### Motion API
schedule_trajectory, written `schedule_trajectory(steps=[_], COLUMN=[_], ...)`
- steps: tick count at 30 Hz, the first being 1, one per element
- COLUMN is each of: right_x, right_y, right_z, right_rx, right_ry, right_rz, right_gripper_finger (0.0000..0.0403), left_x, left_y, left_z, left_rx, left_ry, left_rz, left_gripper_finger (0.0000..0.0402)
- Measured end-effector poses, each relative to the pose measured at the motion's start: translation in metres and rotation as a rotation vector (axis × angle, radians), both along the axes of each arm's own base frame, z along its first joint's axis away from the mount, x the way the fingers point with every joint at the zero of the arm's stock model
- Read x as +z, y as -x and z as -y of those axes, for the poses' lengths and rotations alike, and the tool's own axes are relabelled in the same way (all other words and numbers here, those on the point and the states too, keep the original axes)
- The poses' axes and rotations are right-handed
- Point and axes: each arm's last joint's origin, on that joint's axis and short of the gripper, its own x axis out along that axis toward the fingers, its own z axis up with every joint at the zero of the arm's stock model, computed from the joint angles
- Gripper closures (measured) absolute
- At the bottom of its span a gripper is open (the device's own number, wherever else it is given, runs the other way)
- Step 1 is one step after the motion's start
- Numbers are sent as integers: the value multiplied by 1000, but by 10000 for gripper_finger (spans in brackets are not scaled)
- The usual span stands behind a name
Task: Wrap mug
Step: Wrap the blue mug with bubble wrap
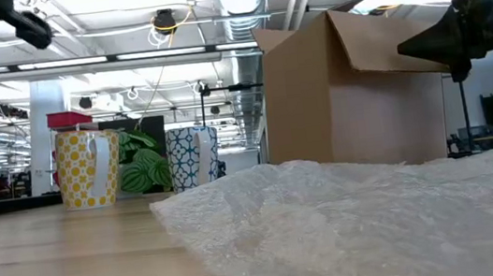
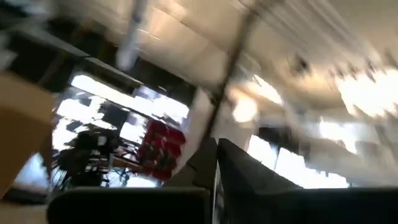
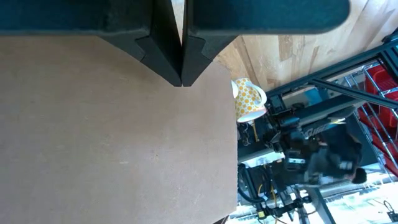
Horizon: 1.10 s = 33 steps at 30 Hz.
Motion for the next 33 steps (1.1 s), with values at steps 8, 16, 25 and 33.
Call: schedule_trajectory(steps=[8, 16, 25, 33], right_x=[0, 0, 0, 0], right_y=[0, 0, 0, 0], right_z=[0, 0, 0, 0], right_rx=[0, 0, 0, 0], right_ry=[0, 0, 0, 0], right_rz=[0, 0, 0, 0], right_gripper_finger=[403, 403, 403, 403], left_x=[41, 96, 128, 106], left_y=[2, -76, -184, -246], left_z=[-10, 8, -7, -65], left_rx=[154, 303, 306, 393], left_ry=[356, 81, -232, 5], left_rz=[-20, -386, -968, -1459], left_gripper_finger=[402, 402, 359, 240])
